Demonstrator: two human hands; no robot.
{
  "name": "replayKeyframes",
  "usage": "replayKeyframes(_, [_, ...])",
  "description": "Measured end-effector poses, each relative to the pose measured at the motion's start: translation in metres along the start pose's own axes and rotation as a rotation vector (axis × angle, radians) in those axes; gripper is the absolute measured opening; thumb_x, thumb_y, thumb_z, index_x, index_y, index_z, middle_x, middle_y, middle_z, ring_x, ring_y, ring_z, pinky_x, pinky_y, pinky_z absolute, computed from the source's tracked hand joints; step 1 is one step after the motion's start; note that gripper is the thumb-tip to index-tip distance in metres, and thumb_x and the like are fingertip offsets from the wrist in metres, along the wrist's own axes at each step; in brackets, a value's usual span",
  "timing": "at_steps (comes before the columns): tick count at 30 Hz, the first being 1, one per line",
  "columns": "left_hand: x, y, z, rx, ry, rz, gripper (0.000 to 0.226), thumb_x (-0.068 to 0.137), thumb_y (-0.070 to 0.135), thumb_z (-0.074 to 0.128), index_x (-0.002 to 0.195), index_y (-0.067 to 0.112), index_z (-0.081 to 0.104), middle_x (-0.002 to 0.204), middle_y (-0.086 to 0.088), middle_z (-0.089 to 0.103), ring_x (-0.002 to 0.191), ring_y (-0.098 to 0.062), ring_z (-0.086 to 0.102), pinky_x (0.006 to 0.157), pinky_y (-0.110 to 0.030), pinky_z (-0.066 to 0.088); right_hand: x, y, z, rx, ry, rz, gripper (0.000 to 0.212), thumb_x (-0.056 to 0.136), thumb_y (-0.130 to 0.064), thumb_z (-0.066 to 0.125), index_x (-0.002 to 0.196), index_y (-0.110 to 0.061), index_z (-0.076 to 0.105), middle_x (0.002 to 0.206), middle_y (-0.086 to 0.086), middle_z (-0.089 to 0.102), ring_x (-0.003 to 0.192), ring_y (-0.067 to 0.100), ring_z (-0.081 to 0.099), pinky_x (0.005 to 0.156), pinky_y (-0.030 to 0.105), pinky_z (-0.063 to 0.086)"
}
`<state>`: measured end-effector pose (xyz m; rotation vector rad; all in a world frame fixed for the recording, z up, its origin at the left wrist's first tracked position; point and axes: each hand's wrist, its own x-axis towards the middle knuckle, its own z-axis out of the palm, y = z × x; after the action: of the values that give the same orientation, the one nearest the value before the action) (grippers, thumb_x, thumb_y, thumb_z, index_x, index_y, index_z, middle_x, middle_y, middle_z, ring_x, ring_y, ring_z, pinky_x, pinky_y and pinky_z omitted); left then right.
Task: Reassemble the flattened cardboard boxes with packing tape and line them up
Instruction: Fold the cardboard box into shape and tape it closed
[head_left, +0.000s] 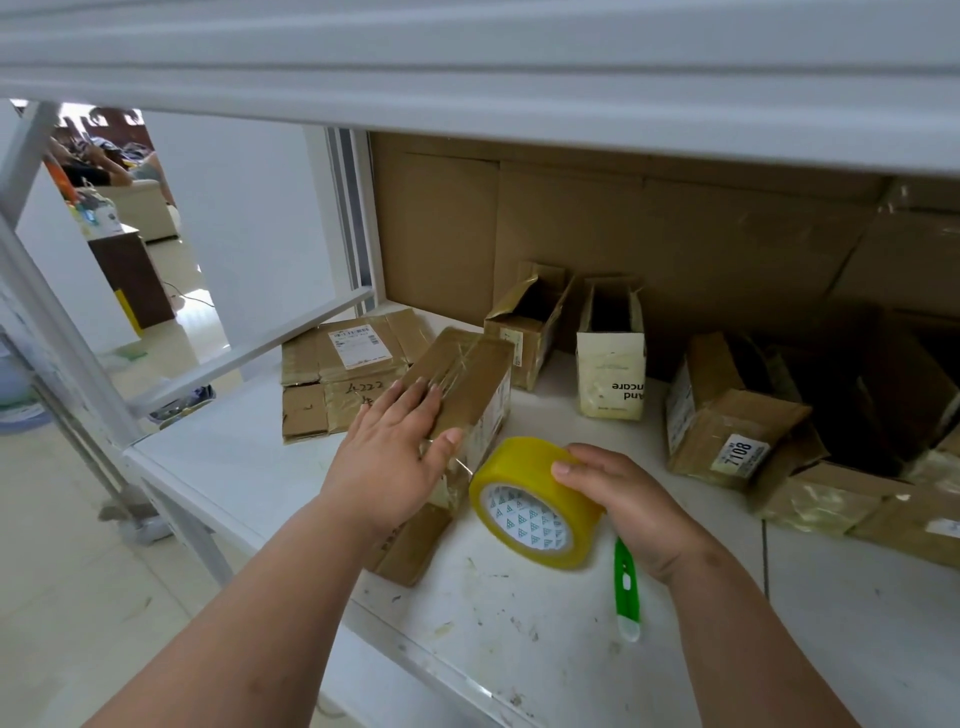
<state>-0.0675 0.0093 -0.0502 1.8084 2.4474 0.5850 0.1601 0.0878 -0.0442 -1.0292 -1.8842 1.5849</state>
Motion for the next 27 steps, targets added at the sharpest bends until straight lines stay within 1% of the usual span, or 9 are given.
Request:
replayKeyframes(2, [0.0,-0.001,-0.001,-0.009,0.0,-0.003,0.065,0.099,0.061,0.02,0.157,0.033,0.015,0.165,0.013,0.008,0.151,-0.008,-0.004,0.122,-0.037,-0.005,0.002,0.0,-0.002,-0.004,0.024,0.044,0.027,0.083,-0.04,0.064,0.102,-0.021,0.069,0.096,-0.005,0.071,0.095,0.015,0.067,0.09,0.034,0.05])
replayKeyframes(5, [0.0,-0.002,-0.001,-0.019,-0.009,-0.003,0.066,0.098,0.063,0.018,0.157,0.035,0.014,0.165,0.015,0.007,0.151,-0.006,-0.005,0.121,-0.037,-0.007,-0.001,0.001,-0.006,-0.119,-0.021,0.038,0.024,0.073,-0.04,0.049,0.081,-0.02,0.058,0.071,-0.001,0.053,0.07,0.015,0.055,0.07,0.032,0.041])
replayKeyframes(9, [-0.001,0.003,-0.002,-0.027,-0.006,-0.036,0.063,0.099,0.061,0.018,0.157,0.036,0.013,0.164,0.016,0.006,0.151,-0.005,-0.007,0.121,-0.04,-0.01,-0.003,0.005,-0.007,-0.169,-0.011,0.056,0.017,0.095,-0.024,0.048,0.081,-0.017,0.057,0.068,0.0,0.05,0.064,0.014,0.052,0.064,0.029,0.04])
replayKeyframes(12, [-0.001,0.007,0.002,-0.015,0.053,-0.082,0.065,0.1,0.059,0.02,0.158,0.032,0.008,0.165,0.013,0.004,0.15,-0.006,-0.01,0.119,-0.041,-0.015,-0.005,0.004,-0.006,-0.177,-0.002,0.04,0.015,0.097,-0.019,0.048,0.091,-0.016,0.062,0.074,0.004,0.057,0.068,0.014,0.058,0.064,0.027,0.044])
replayKeyframes(13, [-0.003,0.009,0.006,-0.01,0.126,-0.092,0.064,0.101,0.058,0.023,0.158,0.03,0.014,0.165,0.011,0.01,0.151,-0.008,-0.006,0.119,-0.041,-0.012,-0.006,0.004,-0.006,-0.164,-0.005,0.034,0.015,0.097,-0.02,0.05,0.095,-0.017,0.064,0.08,0.008,0.062,0.074,0.017,0.062,0.067,0.028,0.047])
replayKeyframes(15, [-0.008,0.013,0.013,-0.03,0.343,-0.076,0.049,0.099,0.051,0.041,0.143,0.029,0.044,0.154,0.002,0.036,0.147,-0.02,0.018,0.113,-0.044,0.007,-0.01,0.004,-0.007,-0.134,-0.006,0.033,0.013,0.097,-0.022,0.053,0.099,-0.019,0.066,0.094,0.011,0.069,0.088,0.024,0.068,0.077,0.034,0.052])
replayKeyframes(18, [-0.014,0.019,0.024,-0.107,0.529,0.018,0.017,0.092,0.036,0.057,0.102,0.027,0.067,0.113,0.001,0.059,0.111,-0.023,0.046,0.09,-0.039,0.027,-0.015,0.008,-0.009,-0.08,-0.017,0.059,0.017,0.096,-0.029,0.059,0.101,-0.016,0.069,0.098,0.009,0.073,0.095,0.025,0.07,0.091,0.042,0.053])
replayKeyframes(22, [-0.02,0.022,0.028,-0.193,0.511,0.023,0.036,0.09,0.045,0.051,0.101,0.02,0.074,0.107,0.003,0.066,0.103,-0.022,0.057,0.083,-0.038,0.045,-0.019,0.012,-0.013,-0.063,-0.061,0.075,0.043,0.081,-0.051,0.061,0.106,-0.017,0.07,0.102,0.005,0.075,0.098,0.023,0.071,0.098,0.05,0.051])
replayKeyframes(27, [-0.024,0.029,0.033,-0.232,0.509,-0.041,0.024,0.083,0.027,0.077,0.105,0.016,0.074,0.116,0.002,0.065,0.11,-0.025,0.058,0.087,-0.042,0.048,-0.02,0.013,-0.018,-0.098,-0.108,0.067,0.029,0.093,-0.042,0.06,0.108,-0.021,0.072,0.102,0.0,0.075,0.098,0.018,0.071,0.098,0.044,0.052])
